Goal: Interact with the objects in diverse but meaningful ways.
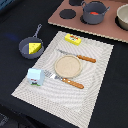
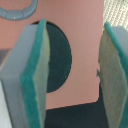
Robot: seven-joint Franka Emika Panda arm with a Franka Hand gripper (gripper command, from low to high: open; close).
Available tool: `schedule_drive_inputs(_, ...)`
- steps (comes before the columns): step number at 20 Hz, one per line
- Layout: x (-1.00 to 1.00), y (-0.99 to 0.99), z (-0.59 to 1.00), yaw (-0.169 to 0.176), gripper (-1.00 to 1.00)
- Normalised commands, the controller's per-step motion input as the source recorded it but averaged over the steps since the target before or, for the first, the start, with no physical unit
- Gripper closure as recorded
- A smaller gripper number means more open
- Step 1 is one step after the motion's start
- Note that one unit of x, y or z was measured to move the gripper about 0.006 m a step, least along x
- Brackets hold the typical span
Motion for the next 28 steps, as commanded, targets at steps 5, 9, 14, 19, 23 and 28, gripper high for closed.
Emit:
schedule_drive_inputs(5,0.29,0.53,0.11,0.000,-1.00)
schedule_drive_inputs(9,0.57,0.69,0.32,0.000,-1.00)
schedule_drive_inputs(14,0.75,0.76,0.33,-0.012,-1.00)
schedule_drive_inputs(19,0.77,0.58,0.14,-0.026,-1.00)
schedule_drive_inputs(23,0.62,0.23,0.00,-0.021,-1.00)
schedule_drive_inputs(28,0.28,0.11,-0.08,-0.016,-1.00)
